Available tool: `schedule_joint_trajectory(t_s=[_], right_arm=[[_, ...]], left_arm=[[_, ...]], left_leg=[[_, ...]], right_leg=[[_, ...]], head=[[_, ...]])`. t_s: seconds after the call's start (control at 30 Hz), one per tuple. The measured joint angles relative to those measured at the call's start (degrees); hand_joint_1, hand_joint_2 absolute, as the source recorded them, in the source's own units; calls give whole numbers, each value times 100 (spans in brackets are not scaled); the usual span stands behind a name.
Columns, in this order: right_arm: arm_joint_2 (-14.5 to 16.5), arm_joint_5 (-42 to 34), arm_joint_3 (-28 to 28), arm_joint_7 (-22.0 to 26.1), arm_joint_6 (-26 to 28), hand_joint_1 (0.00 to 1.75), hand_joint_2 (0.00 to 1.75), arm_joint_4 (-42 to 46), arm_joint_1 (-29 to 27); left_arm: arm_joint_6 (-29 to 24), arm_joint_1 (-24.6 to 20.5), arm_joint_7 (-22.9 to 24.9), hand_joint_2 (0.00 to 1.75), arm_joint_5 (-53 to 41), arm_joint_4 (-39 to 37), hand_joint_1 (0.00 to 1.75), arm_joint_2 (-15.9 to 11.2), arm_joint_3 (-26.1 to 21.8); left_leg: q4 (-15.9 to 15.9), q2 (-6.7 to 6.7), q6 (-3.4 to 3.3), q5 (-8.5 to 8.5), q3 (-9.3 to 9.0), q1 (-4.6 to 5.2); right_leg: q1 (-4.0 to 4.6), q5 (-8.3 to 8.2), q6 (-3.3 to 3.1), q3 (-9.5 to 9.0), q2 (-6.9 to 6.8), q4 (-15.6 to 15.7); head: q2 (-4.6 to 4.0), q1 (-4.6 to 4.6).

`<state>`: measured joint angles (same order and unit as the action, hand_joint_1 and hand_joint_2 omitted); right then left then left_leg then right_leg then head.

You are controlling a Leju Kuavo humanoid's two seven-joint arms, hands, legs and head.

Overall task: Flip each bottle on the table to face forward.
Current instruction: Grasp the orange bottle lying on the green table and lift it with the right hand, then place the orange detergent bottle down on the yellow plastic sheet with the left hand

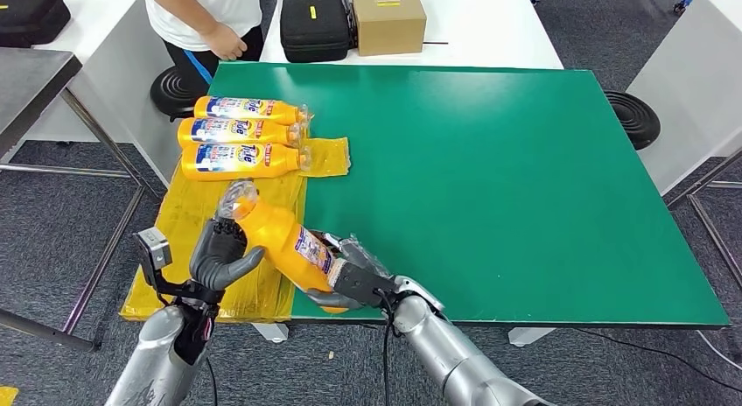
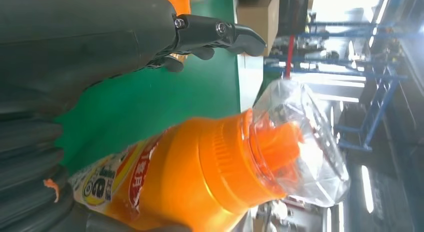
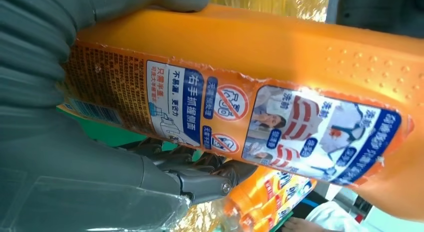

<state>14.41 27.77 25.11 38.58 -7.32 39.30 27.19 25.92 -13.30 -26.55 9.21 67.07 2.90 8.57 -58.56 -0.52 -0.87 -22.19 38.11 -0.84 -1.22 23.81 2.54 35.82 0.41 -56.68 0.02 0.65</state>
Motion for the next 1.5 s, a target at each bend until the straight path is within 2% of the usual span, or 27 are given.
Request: schedule_joint_trajectory(t_s=[0.53,1.0,1.2,1.5], right_arm=[[-190,-228,-159,42,34,175,175,311,57],[-221,-197,-179,31,-66,175,175,386,56],[-53,-57,28,96,-454,175,175,263,109],[133,30,320,100,-514,175,175,-46,223]], left_arm=[[698,209,-97,175,439,-109,0,-190,-184],[852,256,-157,175,257,-115,0,-213,-222],[747,49,-56,175,-59,-219,0,-137,-157],[692,-280,-9,175,-319,-423,0,-26,180]], left_leg=[[0,0,0,0,0,0],[0,0,0,0,0,0],[0,0,0,1,-1,-1],[0,0,0,1,0,0]], right_leg=[[0,0,0,0,0,0],[0,0,0,0,0,0],[1,0,0,2,0,0],[-1,-1,0,2,0,0]], head=[[0,-1],[0,1],[0,1],[0,1]])
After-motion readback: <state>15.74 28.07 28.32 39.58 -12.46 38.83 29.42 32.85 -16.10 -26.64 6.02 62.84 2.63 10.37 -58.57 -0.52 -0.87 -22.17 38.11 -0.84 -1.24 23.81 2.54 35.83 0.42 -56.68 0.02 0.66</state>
